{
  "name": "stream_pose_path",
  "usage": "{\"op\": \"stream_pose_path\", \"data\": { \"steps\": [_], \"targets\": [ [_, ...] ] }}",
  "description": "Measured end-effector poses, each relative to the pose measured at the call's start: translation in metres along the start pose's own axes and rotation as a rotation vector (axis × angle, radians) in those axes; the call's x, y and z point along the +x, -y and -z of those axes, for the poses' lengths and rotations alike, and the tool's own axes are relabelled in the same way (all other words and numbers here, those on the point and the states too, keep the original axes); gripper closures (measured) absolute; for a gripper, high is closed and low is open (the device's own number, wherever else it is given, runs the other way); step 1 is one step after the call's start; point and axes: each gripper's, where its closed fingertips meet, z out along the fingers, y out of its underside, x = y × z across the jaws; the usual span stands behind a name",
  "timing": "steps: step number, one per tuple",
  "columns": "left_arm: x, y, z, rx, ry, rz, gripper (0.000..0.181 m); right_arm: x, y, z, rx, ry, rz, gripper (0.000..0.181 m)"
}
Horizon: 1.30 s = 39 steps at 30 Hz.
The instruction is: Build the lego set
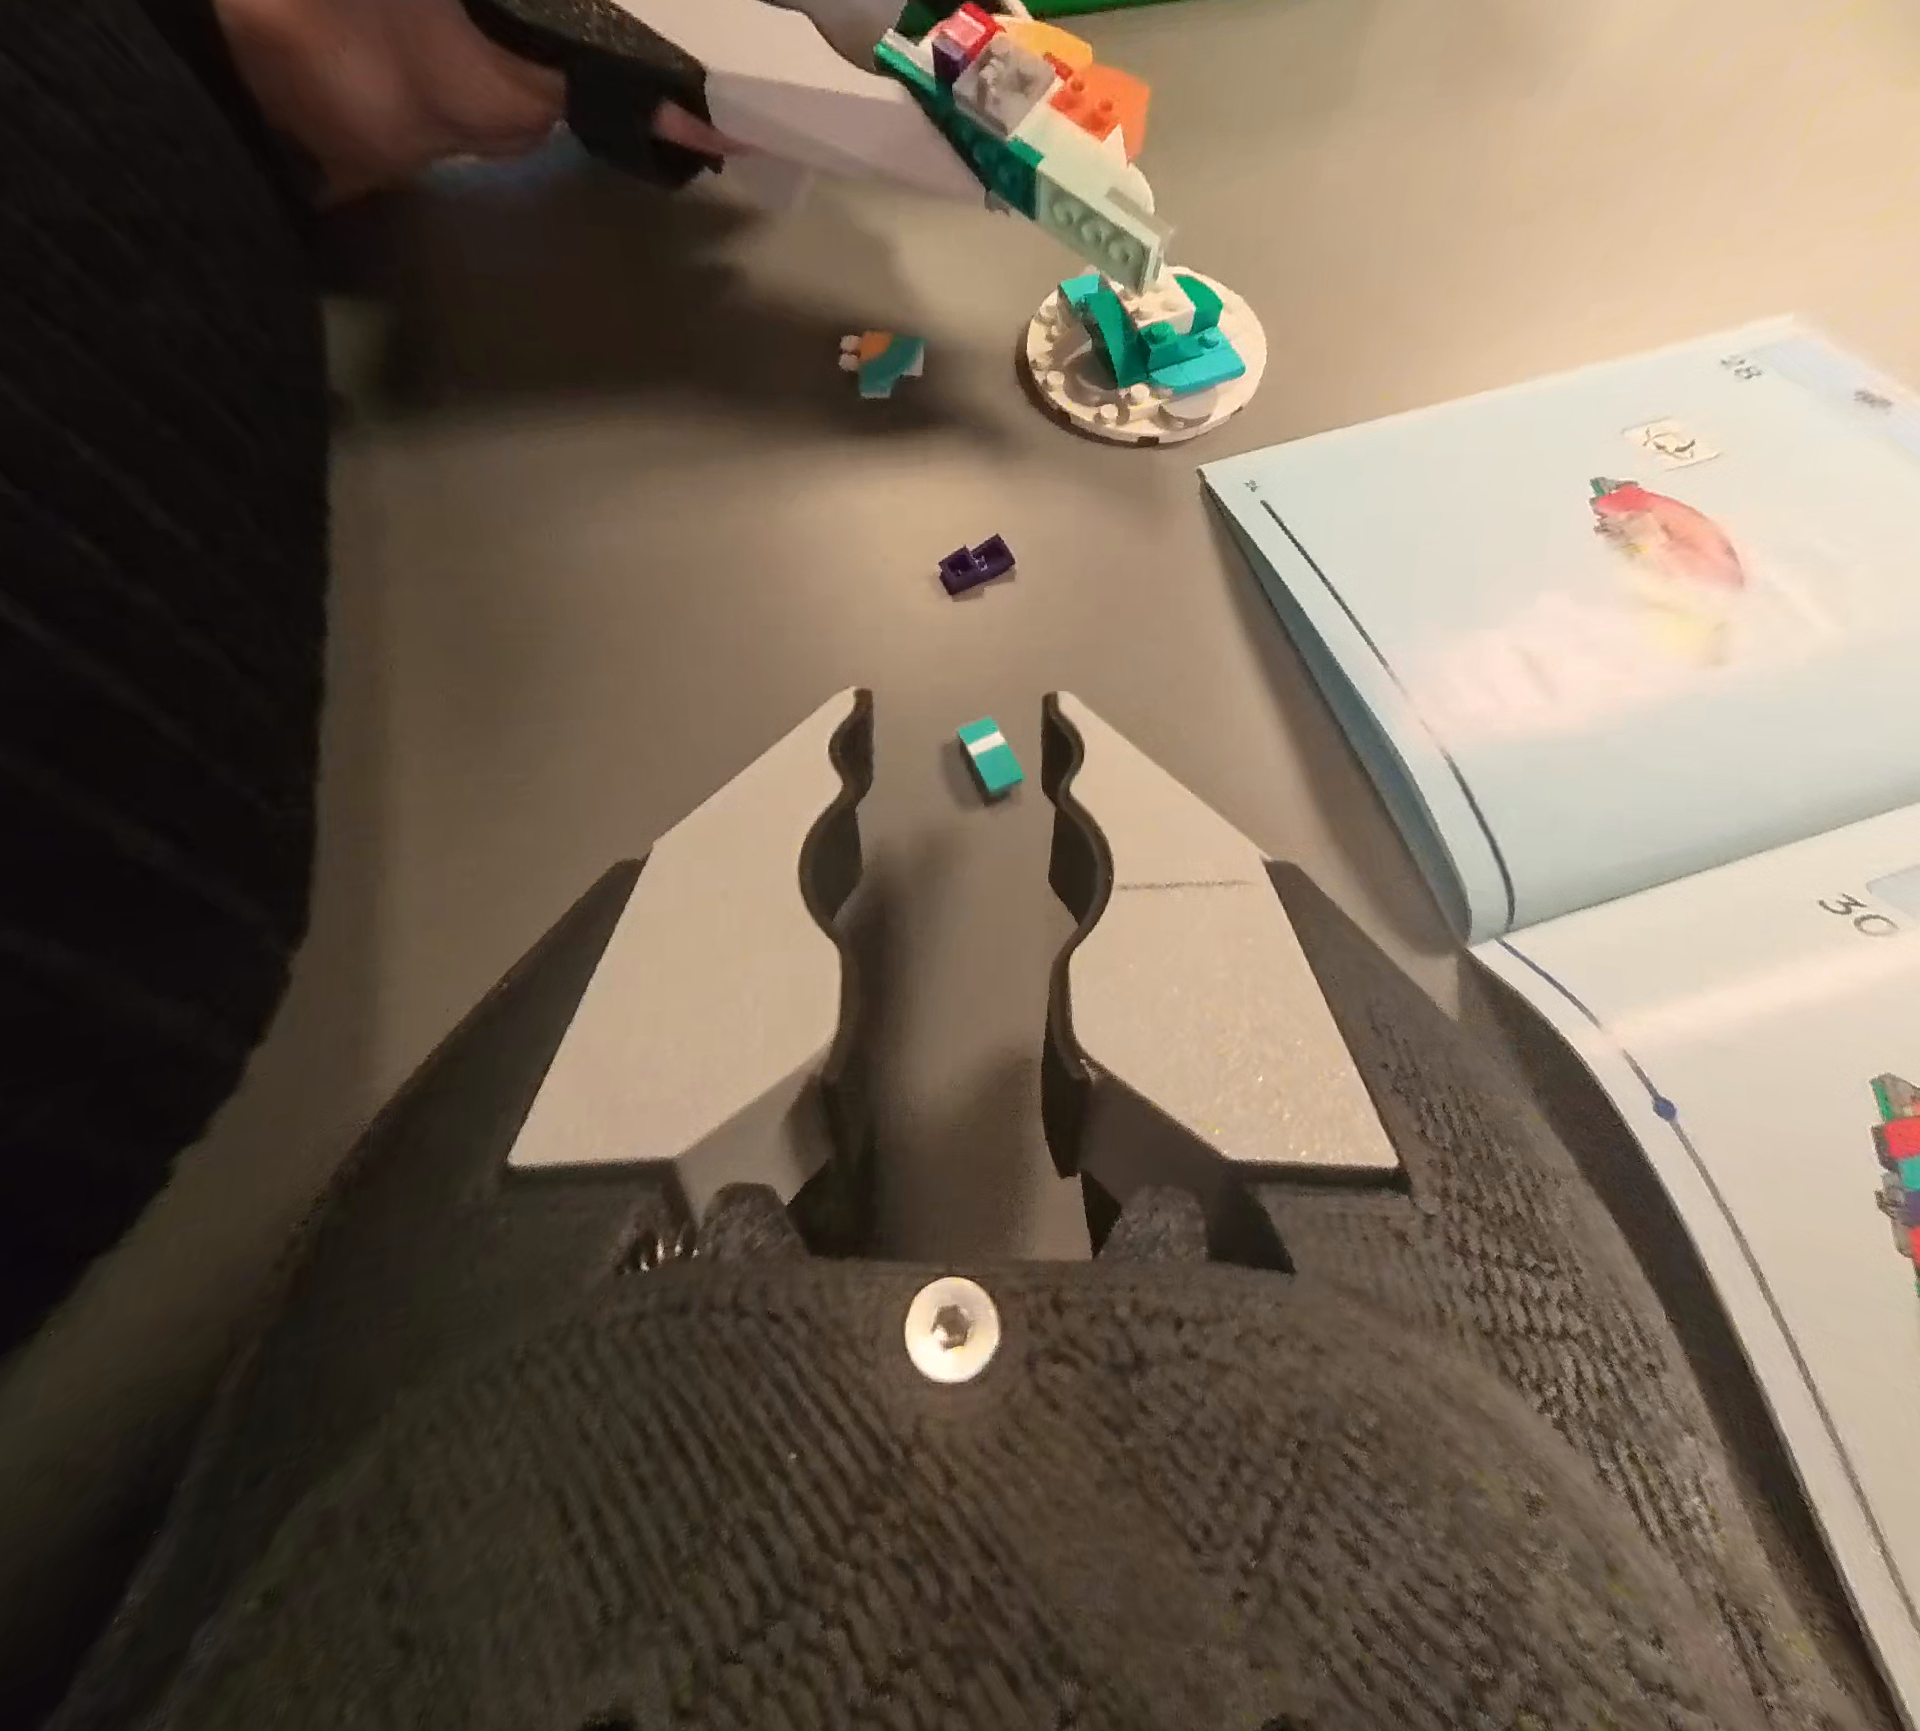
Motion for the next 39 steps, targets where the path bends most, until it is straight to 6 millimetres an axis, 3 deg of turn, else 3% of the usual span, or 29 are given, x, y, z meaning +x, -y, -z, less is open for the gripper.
{"op": "stream_pose_path", "data": {
  "steps": [6,10,17,23,28,31,33,39],
  "targets": [
    [0.001,0.0,0.0,-0.004,-0.014,0.016,0.156,0.005,-0.009,-0.003,-0.059,-0.053,0.04,0.152],
    [0.003,0.0,0.001,-0.004,-0.023,0.017,0.156,-0.004,-0.022,-0.005,-0.135,0.012,0.083,0.156],
    [0.006,-0.001,0.001,-0.009,-0.034,0.011,0.156,-0.001,-0.02,-0.006,-0.136,0.073,0.058,0.162],
    [0.008,-0.002,0.001,-0.016,-0.041,0.003,0.156,0.0,-0.016,-0.012,-0.14,0.079,-0.062,0.164],
    [0.01,-0.003,0.0,-0.028,-0.045,-0.011,0.156,0.01,-0.01,-0.01,-0.071,-0.019,-0.294,0.175],
    [0.011,-0.004,-0.001,-0.031,-0.047,-0.02,0.156,0.013,0.026,0.005,0.242,0.116,-0.669,0.175],
    [0.011,-0.004,-0.001,-0.033,-0.047,-0.023,0.156,0.022,0.038,0.018,0.404,0.199,-0.853,0.175],
    [0.012,-0.005,-0.001,-0.038,-0.045,-0.033,0.156,0.03,0.042,0.03,0.516,0.242,-0.971,0.176]
  ]
}}
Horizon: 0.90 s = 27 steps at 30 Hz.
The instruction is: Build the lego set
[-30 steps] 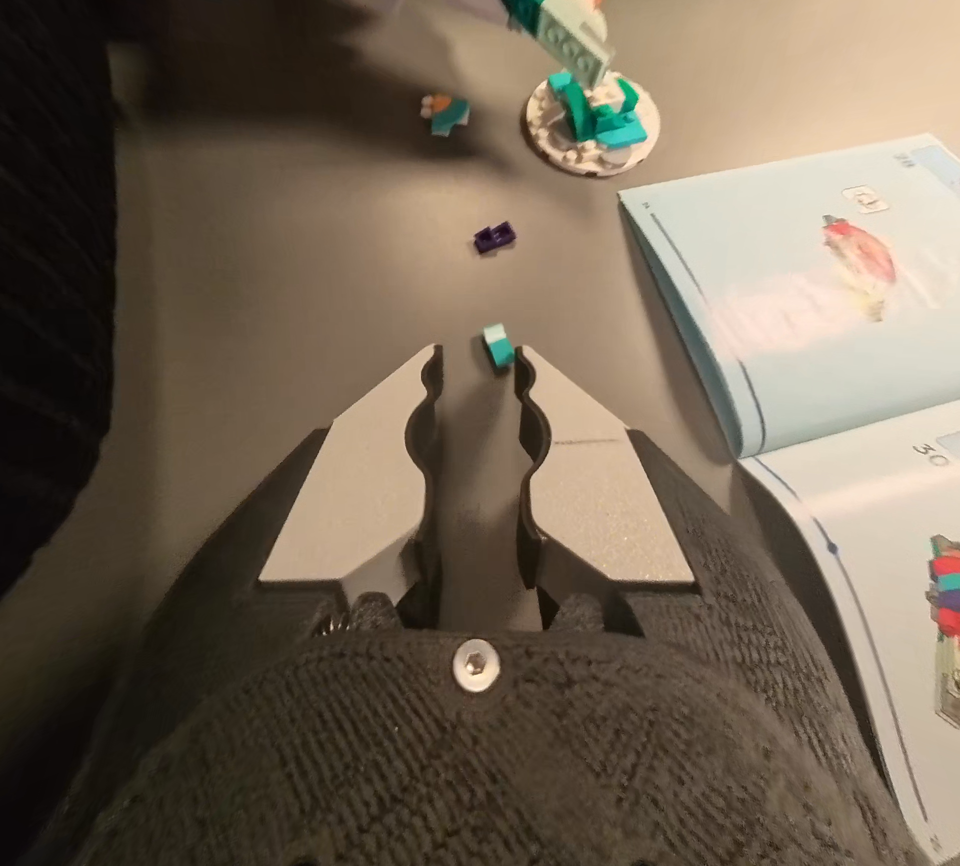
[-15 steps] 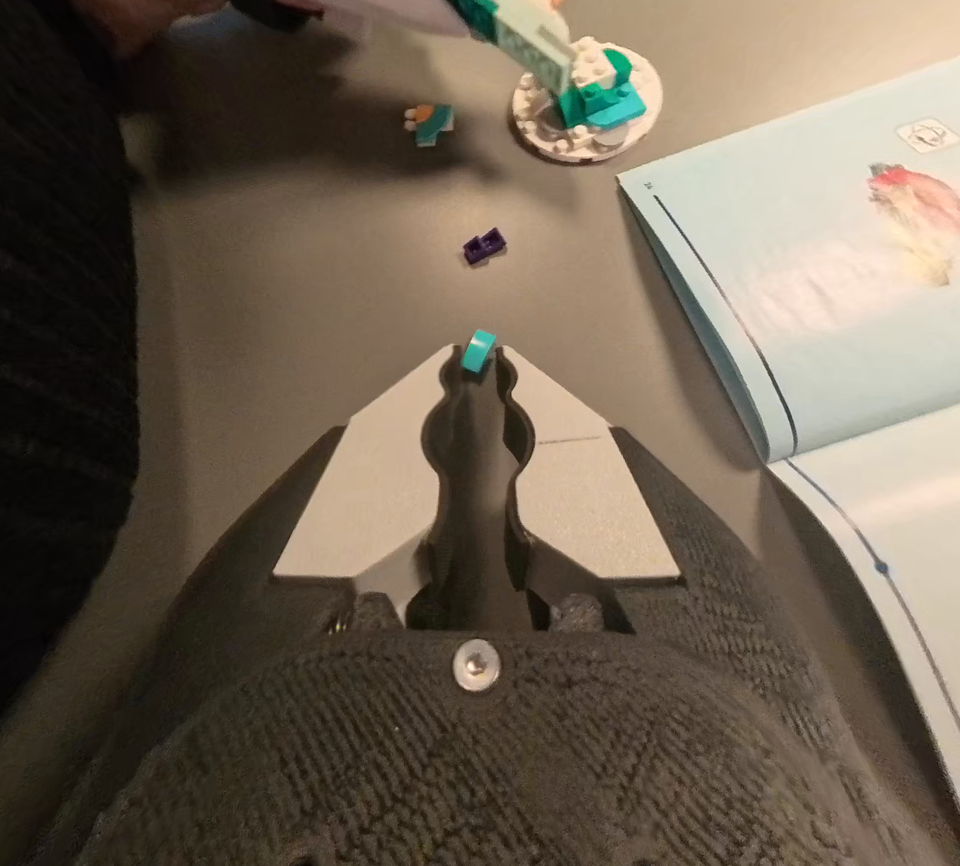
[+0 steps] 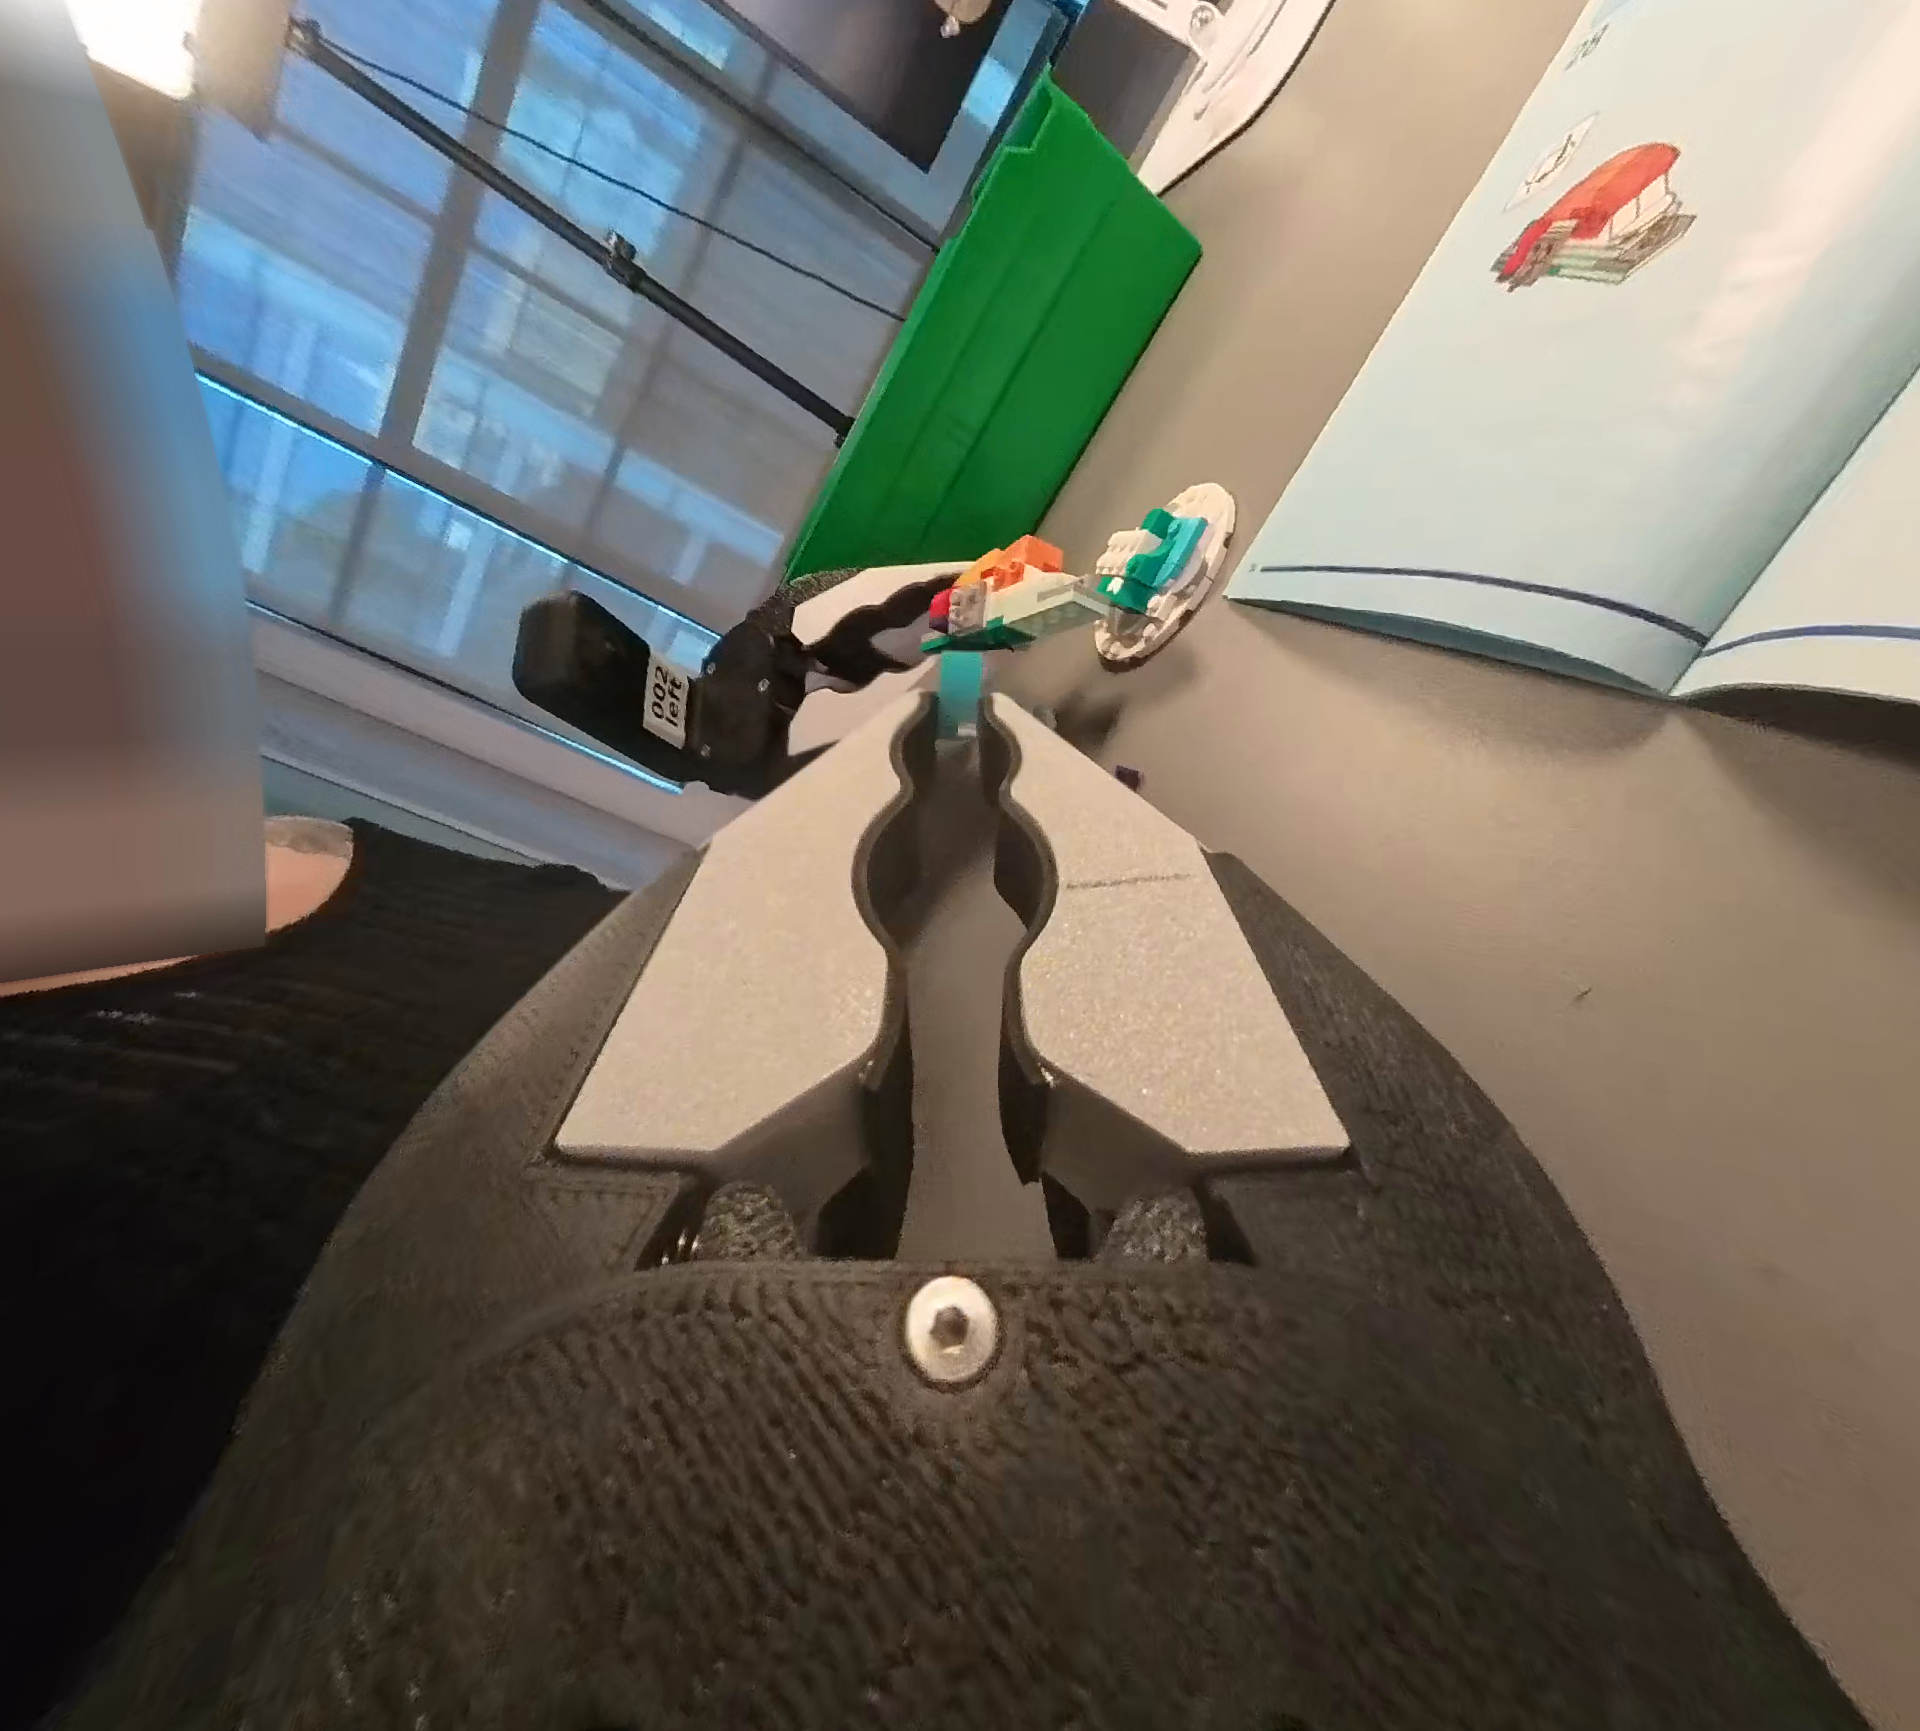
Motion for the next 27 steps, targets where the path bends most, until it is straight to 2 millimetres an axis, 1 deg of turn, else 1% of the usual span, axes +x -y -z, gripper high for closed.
{"op": "stream_pose_path", "data": {
  "steps": [5,9,11,18,22,25,27],
  "targets": [
    [0.0,0.0,0.0,-0.004,0.004,-0.007,0.156,0.005,0.001,-0.001,0.0,-0.067,0.062,0.176],
    [-0.001,-0.001,-0.001,-0.009,0.007,0.0,0.156,0.02,0.006,0.001,0.017,-0.215,0.134,0.175],
    [-0.001,-0.001,-0.001,-0.01,0.01,0.003,0.156,0.022,0.008,0.001,0.031,-0.255,0.154,0.175],
    [0.0,-0.002,-0.001,-0.015,0.013,-0.01,0.156,0.015,0.014,0.001,0.078,-0.21,0.109,0.175],
    [0.0,-0.002,-0.002,-0.018,0.013,-0.015,0.156,0.014,0.015,0.001,0.077,-0.231,0.153,0.176],
    [0.0,-0.002,-0.002,-0.018,0.013,-0.015,0.156,0.013,0.016,0.001,0.056,-0.284,0.253,0.175],
    [0.0,-0.002,-0.002,-0.018,0.013,-0.015,0.156,0.009,0.014,-0.002,0.037,-0.288,0.291,0.175]
  ]
}}
